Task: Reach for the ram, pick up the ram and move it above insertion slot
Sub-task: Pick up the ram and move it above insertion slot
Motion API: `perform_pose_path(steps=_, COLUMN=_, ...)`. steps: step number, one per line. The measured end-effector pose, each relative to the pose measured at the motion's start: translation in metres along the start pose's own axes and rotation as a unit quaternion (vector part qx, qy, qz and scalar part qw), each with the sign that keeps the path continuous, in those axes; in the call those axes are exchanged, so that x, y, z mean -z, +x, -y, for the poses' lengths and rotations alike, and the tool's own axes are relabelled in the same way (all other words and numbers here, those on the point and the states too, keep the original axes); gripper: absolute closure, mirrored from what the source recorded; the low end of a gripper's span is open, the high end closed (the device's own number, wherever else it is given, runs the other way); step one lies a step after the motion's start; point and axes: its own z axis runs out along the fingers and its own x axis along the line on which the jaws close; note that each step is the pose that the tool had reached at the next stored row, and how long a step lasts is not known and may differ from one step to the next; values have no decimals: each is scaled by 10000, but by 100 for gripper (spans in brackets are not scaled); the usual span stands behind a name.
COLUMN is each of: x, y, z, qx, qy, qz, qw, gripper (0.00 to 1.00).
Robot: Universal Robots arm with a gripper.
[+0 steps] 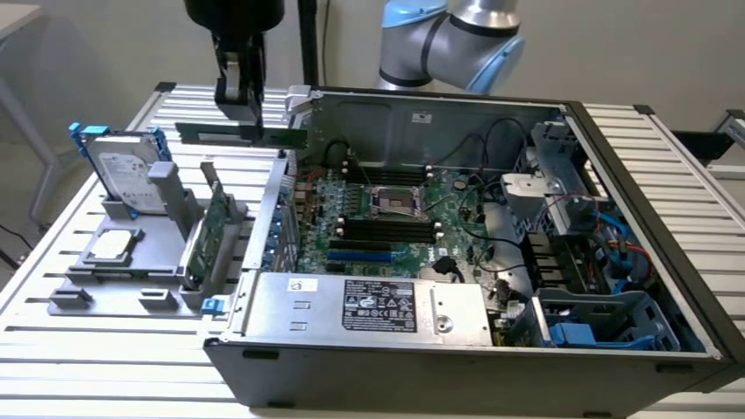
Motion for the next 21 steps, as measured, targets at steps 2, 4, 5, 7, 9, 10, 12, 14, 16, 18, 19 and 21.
perform_pose_path(steps=2, x=5, y=-6, z=70, qx=1, qy=1, qz=19, qw=10000, gripper=87)
perform_pose_path(steps=4, x=10, y=-12, z=134, qx=3, qy=3, qz=44, qw=10000, gripper=87)
perform_pose_path(steps=5, x=12, y=-15, z=166, qx=5, qy=4, qz=55, qw=10000, gripper=87)
perform_pose_path(steps=7, x=17, y=-22, z=233, qx=7, qy=6, qz=80, qw=10000, gripper=87)
perform_pose_path(steps=9, x=21, y=-29, z=296, qx=8, qy=8, qz=102, qw=9999, gripper=87)
perform_pose_path(steps=10, x=23, y=-34, z=329, qx=9, qy=9, qz=113, qw=9999, gripper=87)
perform_pose_path(steps=12, x=27, y=-45, z=390, qx=11, qy=10, qz=129, qw=9999, gripper=87)
perform_pose_path(steps=14, x=31, y=-58, z=451, qx=12, qy=11, qz=145, qw=9999, gripper=87)
perform_pose_path(steps=16, x=34, y=-71, z=512, qx=13, qy=12, qz=160, qw=9999, gripper=87)
perform_pose_path(steps=18, x=38, y=-86, z=578, qx=14, qy=12, qz=174, qw=9998, gripper=87)
perform_pose_path(steps=19, x=40, y=-93, z=611, qx=15, qy=12, qz=179, qw=9998, gripper=87)
perform_pose_path(steps=21, x=44, y=-109, z=680, qx=15, qy=13, qz=188, qw=9998, gripper=87)
